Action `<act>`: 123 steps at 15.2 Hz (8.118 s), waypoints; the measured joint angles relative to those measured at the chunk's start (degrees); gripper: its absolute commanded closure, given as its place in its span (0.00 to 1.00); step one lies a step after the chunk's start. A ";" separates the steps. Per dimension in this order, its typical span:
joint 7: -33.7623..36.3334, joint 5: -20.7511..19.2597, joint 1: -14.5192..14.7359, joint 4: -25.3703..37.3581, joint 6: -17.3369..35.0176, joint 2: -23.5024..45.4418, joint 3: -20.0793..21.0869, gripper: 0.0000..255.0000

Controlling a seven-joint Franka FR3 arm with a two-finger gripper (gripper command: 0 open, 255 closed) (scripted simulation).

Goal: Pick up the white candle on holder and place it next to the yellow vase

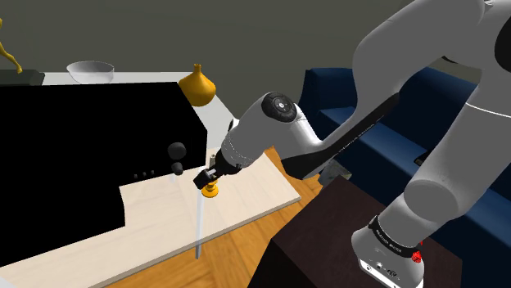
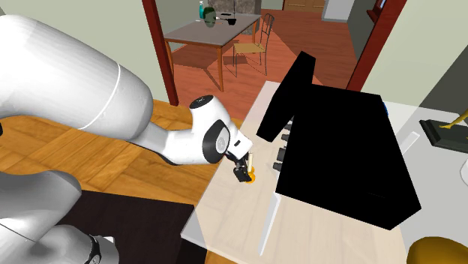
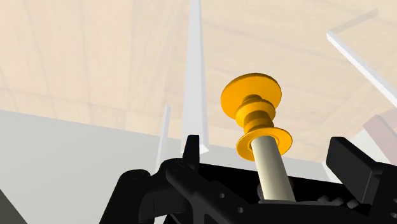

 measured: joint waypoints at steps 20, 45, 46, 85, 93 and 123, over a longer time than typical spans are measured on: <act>-9.22 11.65 -3.69 -1.11 -0.09 -5.20 4.53 1.00; -41.61 52.60 4.79 3.70 -14.06 -24.87 -2.10 1.00; -42.09 53.06 5.04 4.41 -15.07 -25.25 -2.49 1.00; -60.55 44.72 -2.17 38.82 -30.16 -2.06 -15.37 1.00; -65.43 40.10 -1.91 56.68 -35.31 12.15 -18.36 1.00; -67.35 35.45 -1.36 59.23 -24.96 25.99 -21.90 1.00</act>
